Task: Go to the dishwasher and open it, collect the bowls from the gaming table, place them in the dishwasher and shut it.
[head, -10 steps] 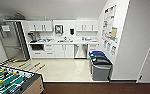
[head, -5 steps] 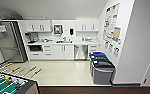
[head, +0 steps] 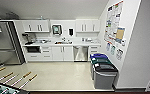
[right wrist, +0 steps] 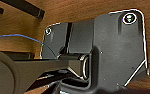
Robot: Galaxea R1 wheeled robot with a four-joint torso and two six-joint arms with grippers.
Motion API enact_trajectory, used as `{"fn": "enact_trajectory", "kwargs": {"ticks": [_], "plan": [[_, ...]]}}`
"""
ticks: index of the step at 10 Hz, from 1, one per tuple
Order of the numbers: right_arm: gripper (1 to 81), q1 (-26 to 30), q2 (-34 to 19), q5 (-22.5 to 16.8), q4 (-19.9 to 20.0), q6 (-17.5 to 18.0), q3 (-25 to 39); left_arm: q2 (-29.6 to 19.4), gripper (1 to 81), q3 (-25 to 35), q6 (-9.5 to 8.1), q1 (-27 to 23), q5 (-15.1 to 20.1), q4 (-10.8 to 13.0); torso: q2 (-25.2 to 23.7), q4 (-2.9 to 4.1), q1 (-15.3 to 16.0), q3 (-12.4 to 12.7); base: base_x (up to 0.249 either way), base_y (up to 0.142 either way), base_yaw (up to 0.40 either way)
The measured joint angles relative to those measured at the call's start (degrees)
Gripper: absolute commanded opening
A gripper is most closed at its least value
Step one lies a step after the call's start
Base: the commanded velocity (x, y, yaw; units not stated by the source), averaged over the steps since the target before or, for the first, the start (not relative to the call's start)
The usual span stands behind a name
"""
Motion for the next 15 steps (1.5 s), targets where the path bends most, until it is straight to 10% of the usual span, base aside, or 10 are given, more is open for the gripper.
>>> {"fn": "enact_trajectory", "kwargs": {"ticks": [15], "plan": [[81.1, 0.1, 0.0, -0.2, 0.0, -0.1, -0.6, 0.3, 81.1, 0.0, 0.02, 0.1, -0.1, 0.1, 0.0, 0.00, 0.0, 0.0, 0.275, 0.000, 0.000]]}}
